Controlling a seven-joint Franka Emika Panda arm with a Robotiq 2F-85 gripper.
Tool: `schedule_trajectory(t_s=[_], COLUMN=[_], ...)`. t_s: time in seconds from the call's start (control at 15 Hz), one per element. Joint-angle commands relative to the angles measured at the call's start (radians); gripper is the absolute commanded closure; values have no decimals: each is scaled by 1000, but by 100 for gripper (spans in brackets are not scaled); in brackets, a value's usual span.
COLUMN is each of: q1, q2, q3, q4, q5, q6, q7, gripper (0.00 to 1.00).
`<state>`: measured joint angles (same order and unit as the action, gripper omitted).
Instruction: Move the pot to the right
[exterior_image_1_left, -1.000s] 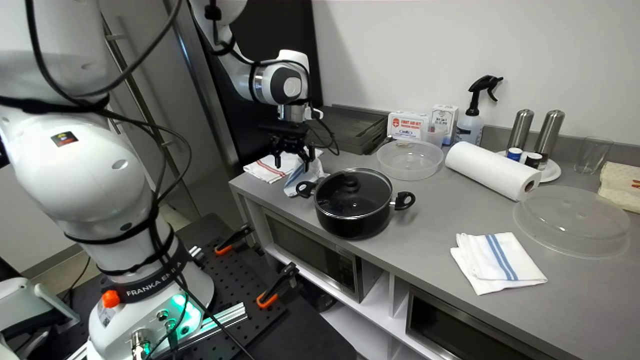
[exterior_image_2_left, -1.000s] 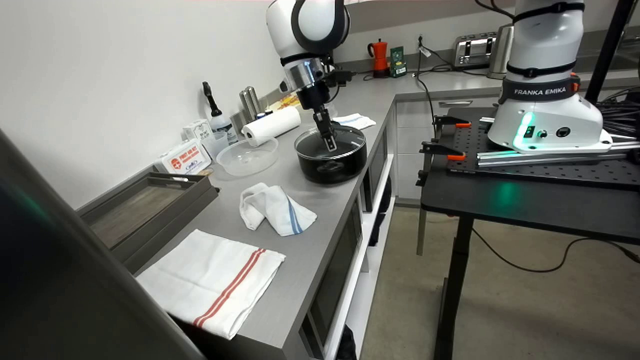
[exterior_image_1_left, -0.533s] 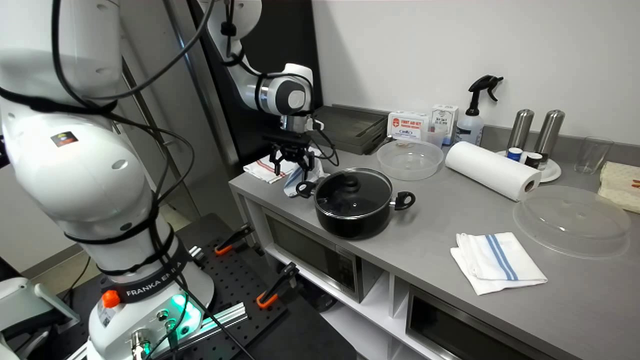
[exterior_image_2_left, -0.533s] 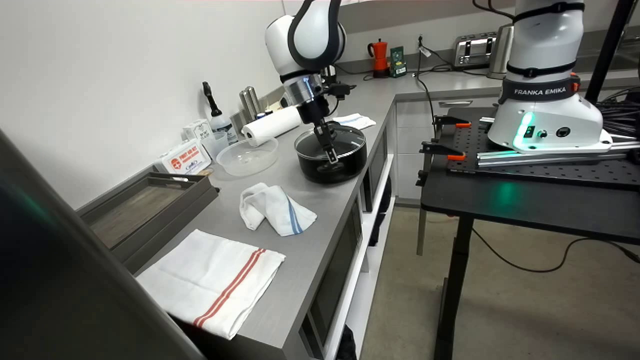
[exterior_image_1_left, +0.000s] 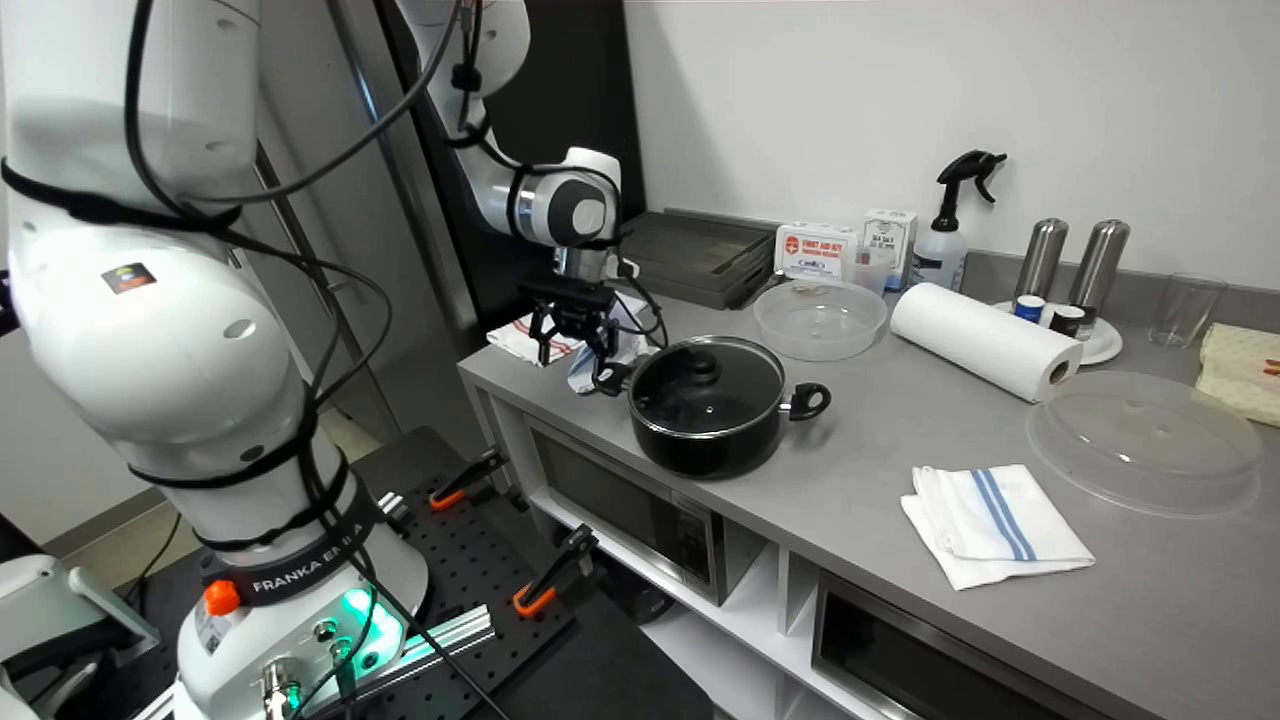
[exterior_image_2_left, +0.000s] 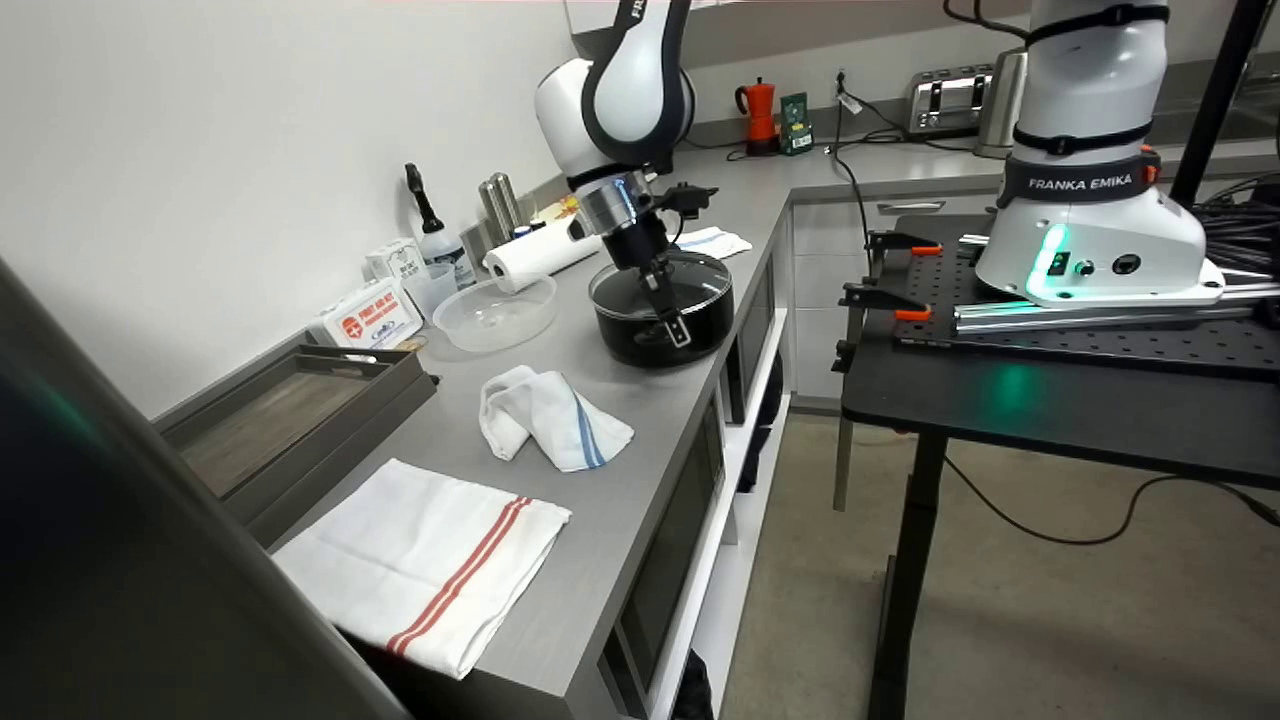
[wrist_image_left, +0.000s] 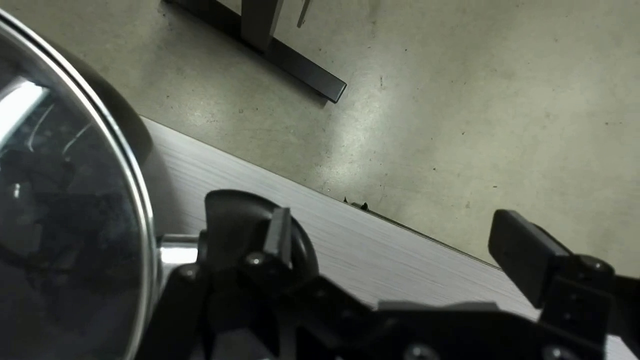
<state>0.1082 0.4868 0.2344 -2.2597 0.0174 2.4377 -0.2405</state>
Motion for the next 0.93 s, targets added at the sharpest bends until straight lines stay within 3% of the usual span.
schedule_trajectory(t_s=[0.0, 0.87], q1=[0, -38], q2=[22, 47], q3=[14, 22], q4=[16, 61], q5=[12, 21], q6=[16, 22], q7=[-30, -106], gripper=[0, 0])
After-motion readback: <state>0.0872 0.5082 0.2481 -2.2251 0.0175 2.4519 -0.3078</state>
